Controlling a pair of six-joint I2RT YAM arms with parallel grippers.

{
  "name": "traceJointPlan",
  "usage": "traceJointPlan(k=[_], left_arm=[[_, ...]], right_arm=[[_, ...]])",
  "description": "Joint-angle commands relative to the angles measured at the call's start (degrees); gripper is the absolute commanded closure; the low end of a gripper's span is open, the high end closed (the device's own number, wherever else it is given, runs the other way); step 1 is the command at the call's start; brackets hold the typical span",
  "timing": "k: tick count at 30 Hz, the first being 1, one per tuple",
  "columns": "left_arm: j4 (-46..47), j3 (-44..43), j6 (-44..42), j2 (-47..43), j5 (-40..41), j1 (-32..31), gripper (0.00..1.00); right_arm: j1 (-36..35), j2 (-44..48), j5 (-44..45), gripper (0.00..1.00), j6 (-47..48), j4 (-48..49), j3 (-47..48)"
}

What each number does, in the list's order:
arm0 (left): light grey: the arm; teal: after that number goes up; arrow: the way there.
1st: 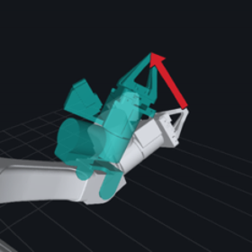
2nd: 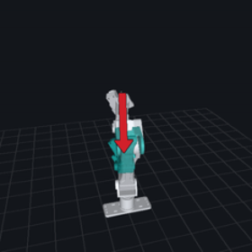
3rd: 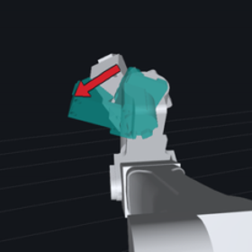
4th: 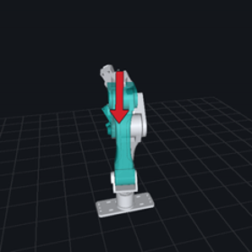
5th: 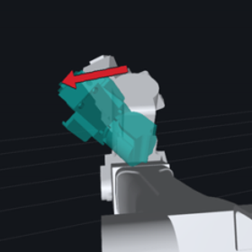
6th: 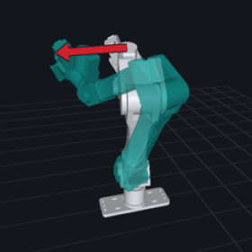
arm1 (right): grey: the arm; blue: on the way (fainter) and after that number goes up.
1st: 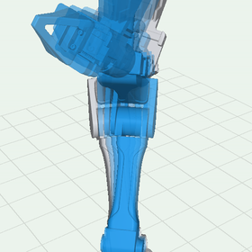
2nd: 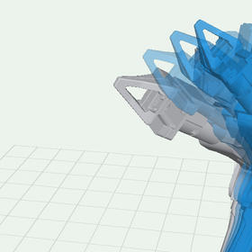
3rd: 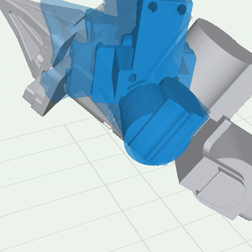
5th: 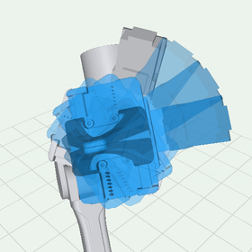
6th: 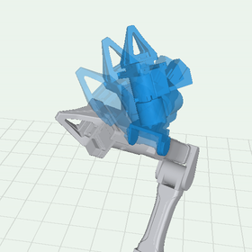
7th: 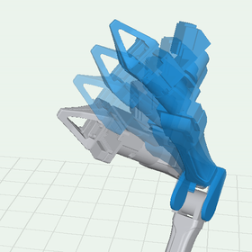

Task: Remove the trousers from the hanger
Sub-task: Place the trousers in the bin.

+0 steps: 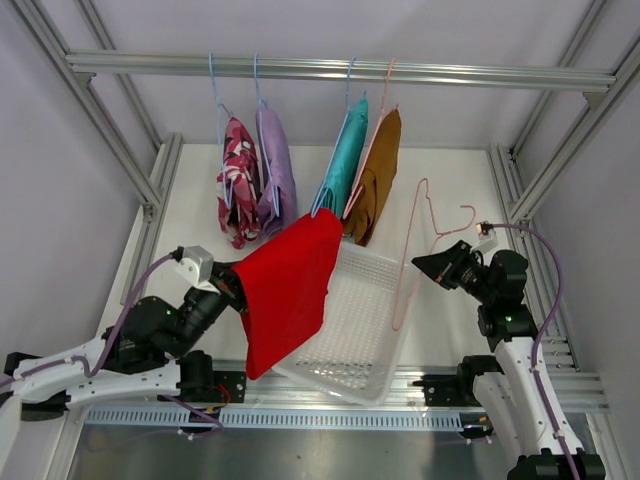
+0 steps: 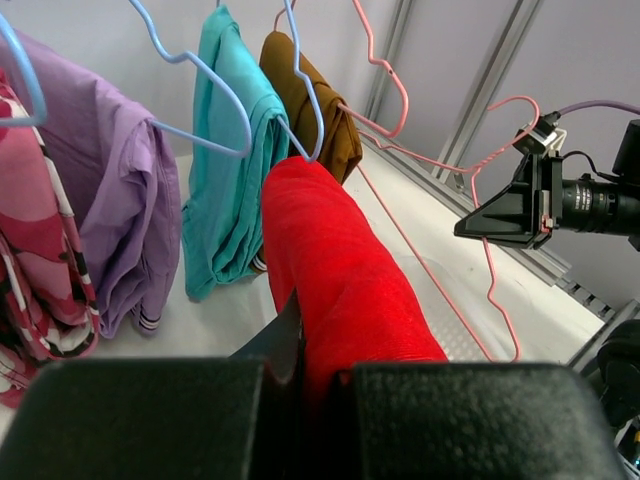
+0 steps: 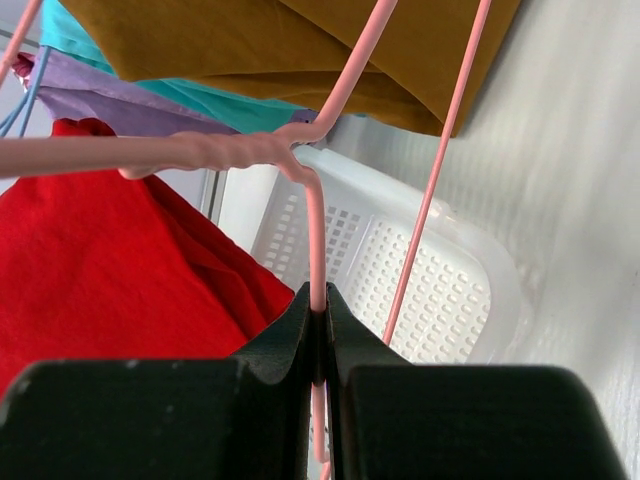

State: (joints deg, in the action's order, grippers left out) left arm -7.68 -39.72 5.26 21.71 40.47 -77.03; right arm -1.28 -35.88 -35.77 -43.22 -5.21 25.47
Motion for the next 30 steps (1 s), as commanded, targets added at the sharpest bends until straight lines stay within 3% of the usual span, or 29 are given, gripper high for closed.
traceJointPlan(k=[1,6,15,23,30], left_arm=[[6.36,0.44,3.09,0.69,-1.26,-0.05,0.99],[7.33,-0.17,4.94,5.60,-4.95,-0.05,0.99],[8.04,-10.36,4.41,13.17,-12.68,-3.81,0.99],[4.52,-18.54,4.59,22.21,-15.42,-7.69,0.99],[5.05,-19.69,5.81,27.50,-16.38,-8.39,0.99]], right_arm=[[0.05,0.98,0.44,1.00,1.74,3.37,-0.60],[0.14,0.81,0.61,1.00,2.35,3.81,-1.83],[0.14,-1.30,0.09,1.00,2.79,7.41,-4.55],[0.22,-1.30,0.17,1.00,2.97,8.11,-5.26],[0.58,0.37,1.75,1.00,5.77,4.08,-4.03]])
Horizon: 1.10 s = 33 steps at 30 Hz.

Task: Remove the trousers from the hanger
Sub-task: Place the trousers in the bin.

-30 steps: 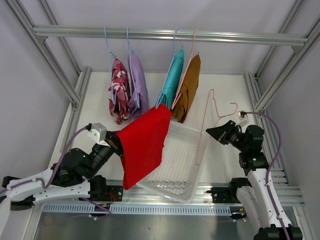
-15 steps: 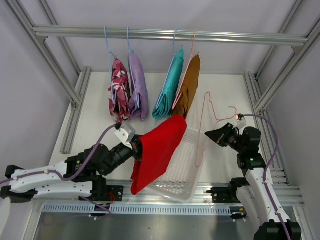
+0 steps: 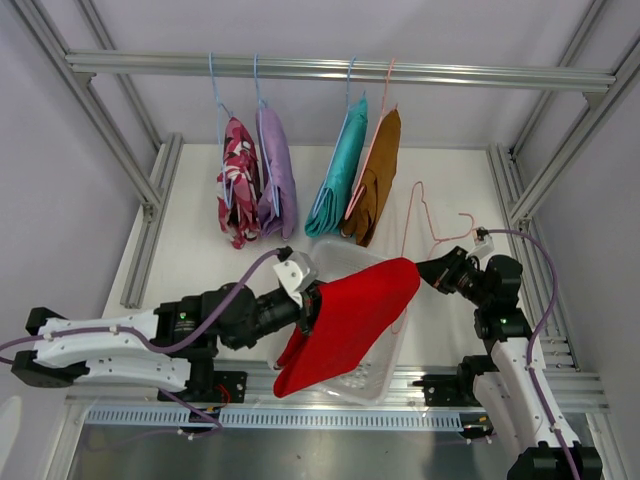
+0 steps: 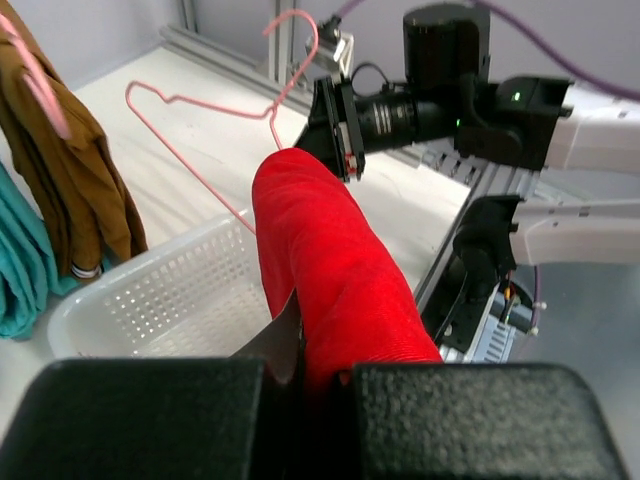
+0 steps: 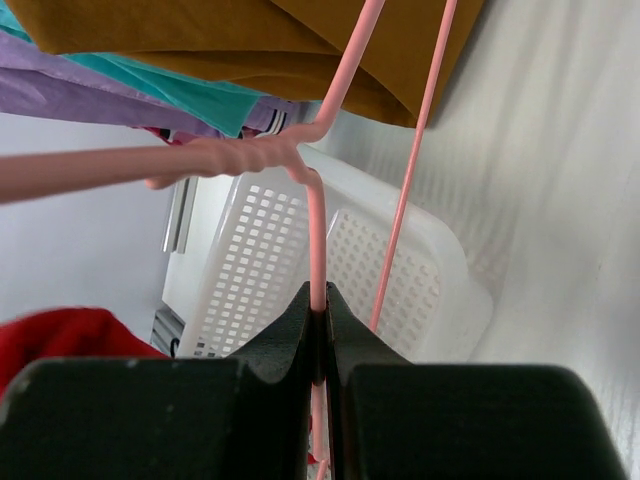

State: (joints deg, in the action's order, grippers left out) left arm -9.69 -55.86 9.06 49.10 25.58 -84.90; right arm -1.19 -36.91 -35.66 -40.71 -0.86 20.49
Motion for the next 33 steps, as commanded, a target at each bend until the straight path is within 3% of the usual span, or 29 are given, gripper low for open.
traceJointPlan(k=[1,19,33], left_arm=[[7.06,-3.04,2.36,0.38,-1.59,-0.53,0.99],[6.18,-2.06,5.62,6.97,-5.28,-2.81,0.99],[4.59,-0.48,0.44,9.26,0.60,-2.81,0.99]], right_arm=[[0.58,1.92,1.91,1.00,3.70,-2.28,1.30],[0.58,2.80,4.02,1.00,4.50,-3.18,1.04],[0.66,6.32,9.99,1.00,6.43,-7.83,3.84]])
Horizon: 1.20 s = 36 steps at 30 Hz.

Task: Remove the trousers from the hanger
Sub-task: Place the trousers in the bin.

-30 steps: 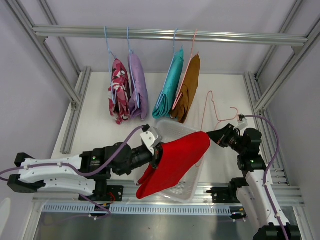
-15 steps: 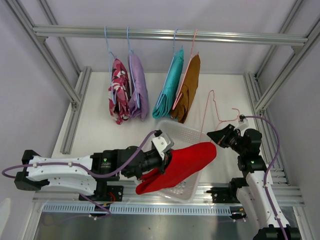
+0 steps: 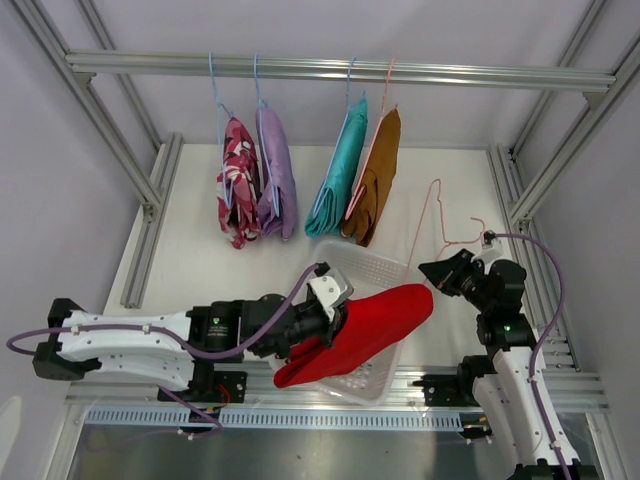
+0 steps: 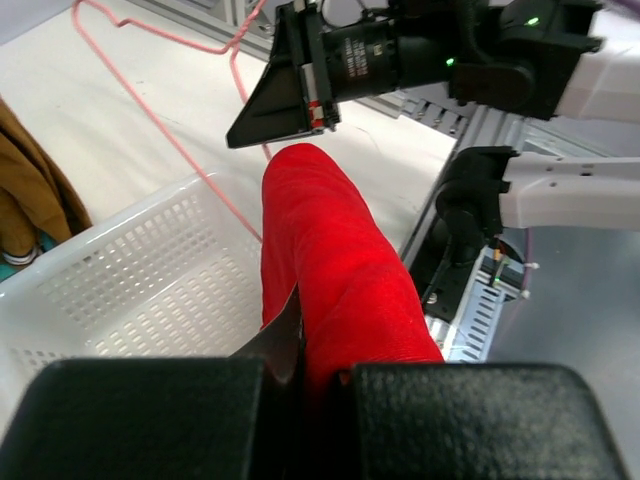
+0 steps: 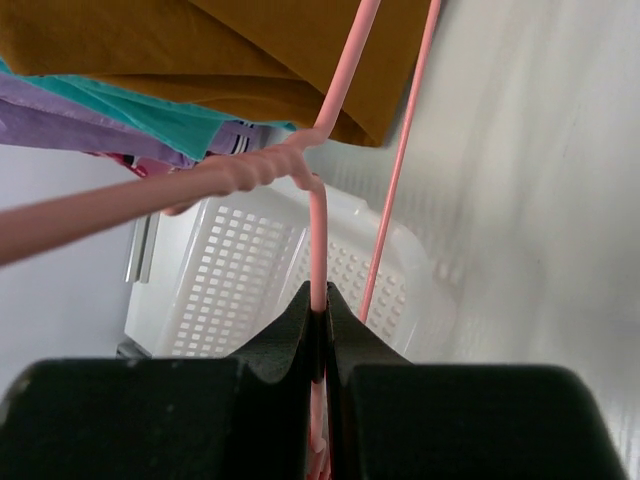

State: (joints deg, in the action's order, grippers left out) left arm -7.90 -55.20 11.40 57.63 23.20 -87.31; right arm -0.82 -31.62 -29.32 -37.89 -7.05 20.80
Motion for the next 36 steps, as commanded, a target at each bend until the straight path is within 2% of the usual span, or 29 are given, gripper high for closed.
traceJointPlan(k=[1,8,19,27,36], left_arm=[[2.98,-1.05,-2.34,1.26,3.43,-0.41,0.99],[3.86,-0.88,-4.02,4.77,5.72,1.52,0.99],[7.46,3.69,-2.70,5.65,-5.35,12.06,0.99],[12.38,7.12,-2.96,8.64,-8.87,16.02,0.99],[15.19,7.21,-3.93,13.48,-10.28,21.38,0.99]], right_arm=[[0.21,1.20,4.44,1.00,3.96,-2.09,4.16],[0.29,3.14,6.47,1.00,5.98,-5.52,8.29],[0.20,3.84,7.00,1.00,5.98,-4.47,7.68],[0.29,4.11,6.91,1.00,6.16,-3.85,7.59],[0.29,5.42,7.43,1.00,6.34,-3.76,7.50]])
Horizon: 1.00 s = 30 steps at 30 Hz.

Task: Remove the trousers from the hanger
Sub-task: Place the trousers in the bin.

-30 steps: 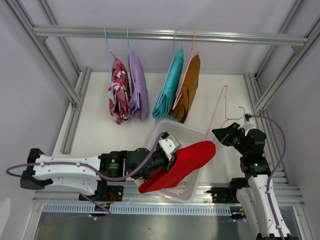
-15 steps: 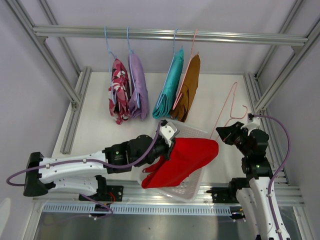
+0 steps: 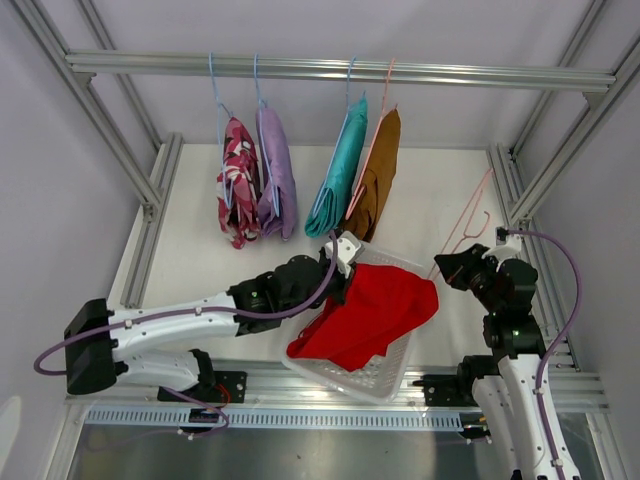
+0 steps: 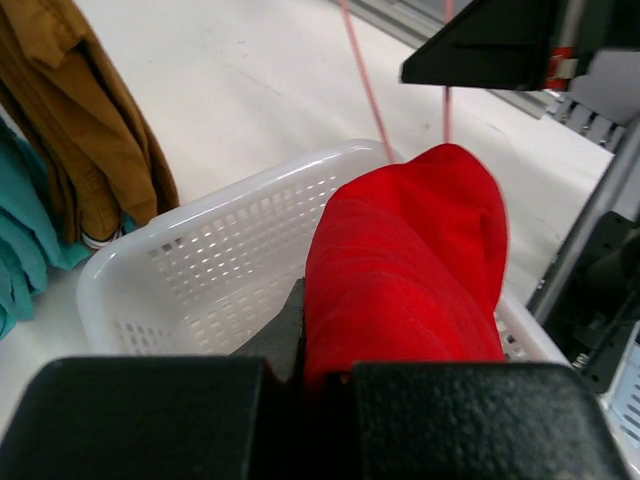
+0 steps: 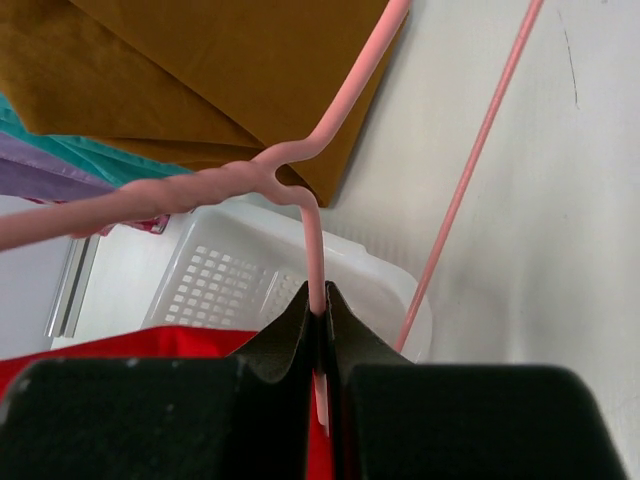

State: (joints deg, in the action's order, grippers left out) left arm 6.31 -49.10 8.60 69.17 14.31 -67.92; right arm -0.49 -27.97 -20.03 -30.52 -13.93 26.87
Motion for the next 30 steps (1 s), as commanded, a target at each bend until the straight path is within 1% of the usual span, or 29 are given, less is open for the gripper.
traceJointPlan(k=[1,6,7,8,9,10,11,12,13,16,20,25,26,30], left_arm=[[1.16,1.03,-1.13,2.29,-1.56,3.05,0.99],[2.57,-0.29,-0.87,4.92,-2.88,6.74,0.99],[2.75,-1.08,-0.87,5.45,-3.58,7.88,0.98],[3.10,-1.34,-0.95,5.97,-4.10,8.33,0.92],[3.10,-1.70,-1.04,7.37,-4.20,9.03,0.79],[2.92,-2.66,-1.13,8.26,-4.20,9.21,0.58],[2.49,-3.62,-1.13,9.14,-3.85,9.38,0.28],[2.40,-4.33,-1.13,9.93,-3.50,9.47,0.11],[2.31,-4.68,-0.96,11.68,-2.54,9.56,0.01],[2.66,-5.56,-0.51,14.06,-2.53,9.56,0.01],[0.12,-7.93,-0.42,14.42,0.10,9.56,0.00],[-5.86,-12.24,-1.83,11.17,3.97,9.56,0.00],[-8.39,-12.42,-2.01,9.34,4.41,9.47,0.01],[-12.45,-13.12,-2.18,5.46,7.31,9.47,0.01]], right_arm=[[-0.12,2.04,-1.59,1.00,-1.03,3.04,1.43],[-0.04,2.83,-1.50,1.00,-1.12,3.21,1.25],[-0.12,3.00,-1.50,1.00,-1.03,3.21,1.25],[-0.12,3.00,-1.50,1.00,-1.12,3.21,1.25],[-0.12,3.01,-1.59,1.00,-1.12,3.12,1.25],[-0.12,3.01,-1.68,1.00,-1.12,3.47,1.16],[-0.04,3.01,-1.76,1.00,-1.29,3.47,1.08],[-0.04,2.92,-1.76,1.00,-1.29,3.47,1.08],[-0.12,3.00,-1.68,1.00,-1.21,3.47,0.99],[-0.12,2.92,-1.59,1.00,-1.12,3.47,0.90],[-0.04,3.62,0.25,1.00,-0.33,2.33,1.34],[-0.12,3.27,4.91,1.00,0.99,-0.39,3.36],[-0.04,3.18,6.22,1.00,1.08,-0.74,3.62],[-0.04,2.57,6.33,1.00,0.99,-1.62,4.94]])
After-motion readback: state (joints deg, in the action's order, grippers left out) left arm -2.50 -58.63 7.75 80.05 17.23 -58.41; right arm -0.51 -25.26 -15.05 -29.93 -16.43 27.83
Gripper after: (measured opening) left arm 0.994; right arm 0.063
